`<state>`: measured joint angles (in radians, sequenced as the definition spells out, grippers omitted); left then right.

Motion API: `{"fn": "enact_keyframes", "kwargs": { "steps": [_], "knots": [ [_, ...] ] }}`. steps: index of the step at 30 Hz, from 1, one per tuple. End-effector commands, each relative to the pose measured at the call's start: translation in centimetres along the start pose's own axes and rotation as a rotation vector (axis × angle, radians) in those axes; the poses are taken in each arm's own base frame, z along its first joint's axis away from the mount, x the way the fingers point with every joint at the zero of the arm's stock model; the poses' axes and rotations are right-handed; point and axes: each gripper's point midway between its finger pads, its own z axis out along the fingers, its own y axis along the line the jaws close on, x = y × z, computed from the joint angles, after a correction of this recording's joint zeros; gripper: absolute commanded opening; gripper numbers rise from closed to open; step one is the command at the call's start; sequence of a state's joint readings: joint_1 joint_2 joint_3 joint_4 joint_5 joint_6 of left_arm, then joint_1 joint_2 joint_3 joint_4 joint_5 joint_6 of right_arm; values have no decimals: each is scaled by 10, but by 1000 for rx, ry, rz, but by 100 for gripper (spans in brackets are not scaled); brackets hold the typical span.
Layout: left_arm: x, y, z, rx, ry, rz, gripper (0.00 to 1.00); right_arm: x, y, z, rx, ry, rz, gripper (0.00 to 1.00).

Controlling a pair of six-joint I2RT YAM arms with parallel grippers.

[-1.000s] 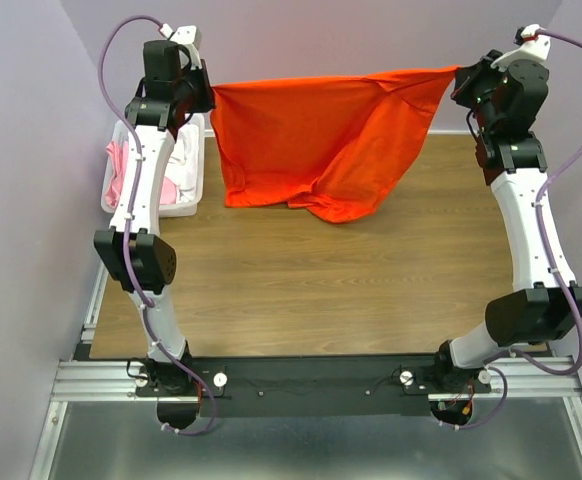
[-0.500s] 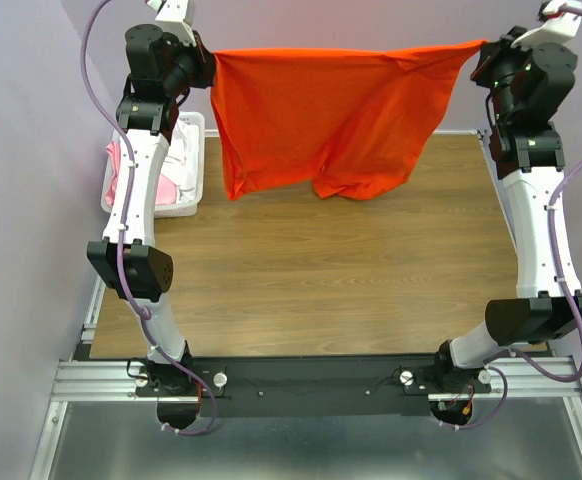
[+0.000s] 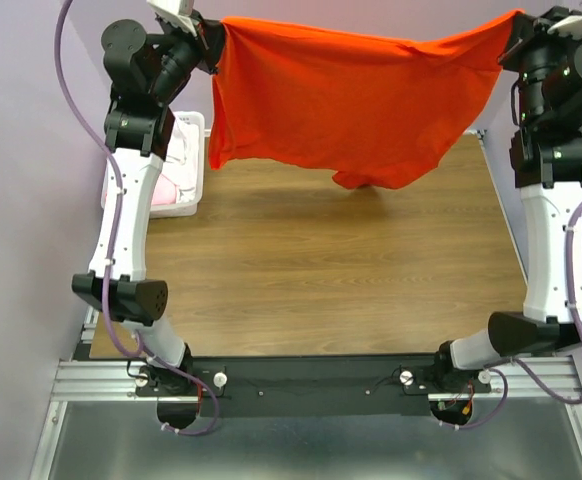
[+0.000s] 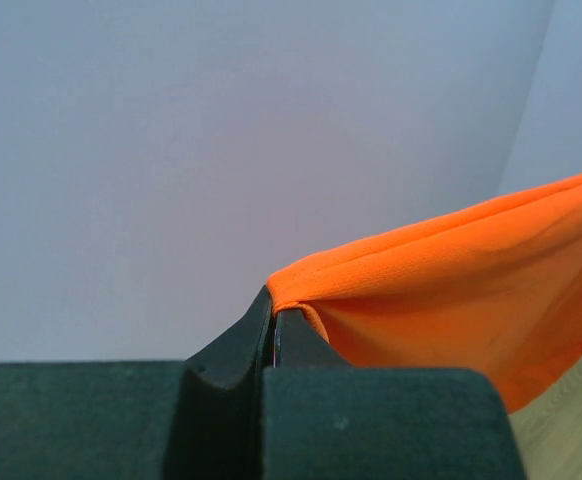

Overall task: Fold and stack the t-shirts
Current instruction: Flatten the tshirt out

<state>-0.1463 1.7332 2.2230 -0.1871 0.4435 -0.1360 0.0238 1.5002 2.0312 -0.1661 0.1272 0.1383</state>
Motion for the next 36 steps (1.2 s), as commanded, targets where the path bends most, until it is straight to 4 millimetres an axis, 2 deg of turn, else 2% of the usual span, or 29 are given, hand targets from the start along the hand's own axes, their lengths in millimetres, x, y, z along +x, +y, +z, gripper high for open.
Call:
{"fn": "enact_keyframes", "kwargs": {
  "steps": [1,4,6,7,8,9,11,12,13,14,15,16,17,18,19,20,21,24,25,26,28,29,32,35,36],
  "knots": [
    [-49,-26,-29,29,-101,74,0,-65,3,-38,-35,-166,-24,1],
    [-37,-34,-35,31,-73,47,0,-66,5,-40,-44,-175,-25,1],
    [-7,-30,-31,23,-13,3,0,-54,4,-35,-41,-151,-3,1],
    [11,-29,-30,20,31,-34,0,-37,3,-29,-35,-116,22,1],
    [22,-28,-27,22,58,-48,0,-27,2,-26,-30,-95,34,1],
    [41,-24,-20,22,99,-68,0,-18,1,-23,-26,-77,42,1],
    [58,-20,-15,12,145,-93,0,13,-1,-14,-15,-15,58,1],
    [80,-15,-10,-3,198,-117,0,25,-5,-9,0,7,55,1],
    [88,-12,-8,-7,218,-120,0,37,-6,-6,9,30,53,1],
    [93,-11,-6,-7,232,-116,0,57,-11,1,27,67,46,1],
    [106,-7,0,-13,255,-121,0,65,-12,5,33,80,43,1],
    [110,-6,3,-12,263,-119,0,71,-14,8,37,90,38,1],
    [103,-5,7,-9,253,-108,0,75,-14,12,39,95,34,1],
    [112,-1,13,-12,265,-110,0,87,-15,19,44,115,31,1],
    [112,0,16,-14,264,-111,0,89,-15,24,44,115,30,1],
    [99,1,20,-10,238,-100,0,91,-16,27,49,118,27,1],
    [107,3,24,-8,250,-107,0,90,-14,35,45,109,24,1],
    [95,5,30,-12,218,-97,0,72,-9,44,29,64,22,1],
    [93,5,31,-12,209,-98,0,73,-9,48,27,64,18,1],
    [88,4,31,-8,197,-94,0,67,-7,50,22,50,18,1],
    [78,-2,32,26,166,-83,0,52,-3,51,2,19,11,1],
    [70,-7,32,46,140,-83,0,51,0,52,-16,17,1,1],
    [55,-15,28,80,95,-79,0,35,5,48,-39,-9,-8,1],
    [50,-19,25,90,79,-68,0,24,7,40,-53,-26,-17,1],
    [39,-23,19,96,61,-57,0,13,9,34,-62,-43,-22,1]
  ]
}}
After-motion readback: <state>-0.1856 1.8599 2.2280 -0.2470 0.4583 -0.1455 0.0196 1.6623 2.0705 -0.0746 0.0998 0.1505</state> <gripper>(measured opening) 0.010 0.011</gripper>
